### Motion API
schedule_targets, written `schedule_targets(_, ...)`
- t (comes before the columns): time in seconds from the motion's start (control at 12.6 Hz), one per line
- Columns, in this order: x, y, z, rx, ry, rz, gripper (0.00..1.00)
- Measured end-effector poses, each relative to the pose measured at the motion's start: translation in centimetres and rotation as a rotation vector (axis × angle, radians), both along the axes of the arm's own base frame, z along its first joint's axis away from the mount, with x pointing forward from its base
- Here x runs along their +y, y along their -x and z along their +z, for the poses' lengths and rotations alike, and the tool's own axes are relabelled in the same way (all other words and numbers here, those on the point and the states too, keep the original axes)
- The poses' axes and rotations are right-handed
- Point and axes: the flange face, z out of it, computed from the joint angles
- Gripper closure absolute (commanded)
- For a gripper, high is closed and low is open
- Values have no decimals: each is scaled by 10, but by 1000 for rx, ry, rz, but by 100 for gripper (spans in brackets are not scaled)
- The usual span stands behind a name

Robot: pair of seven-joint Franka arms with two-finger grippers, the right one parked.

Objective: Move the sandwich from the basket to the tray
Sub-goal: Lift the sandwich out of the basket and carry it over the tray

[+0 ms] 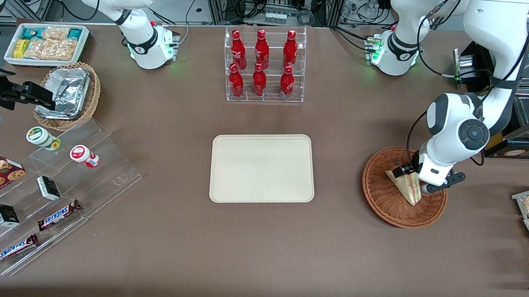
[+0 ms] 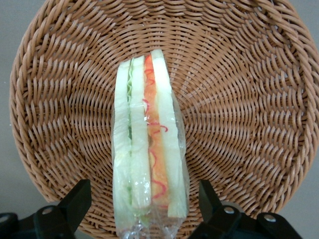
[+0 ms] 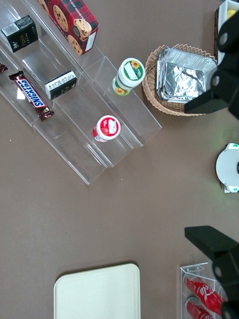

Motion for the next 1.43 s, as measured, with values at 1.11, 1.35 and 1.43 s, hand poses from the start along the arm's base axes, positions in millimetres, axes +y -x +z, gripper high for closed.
schedule_targets(1.11,-85,-43,151,-19,2,-139,100)
schedule_targets(1.35,-166,-33,187,-35,8,-263,100)
schedule_targets(1.43,-192,-26,189,-41,9,-285,100)
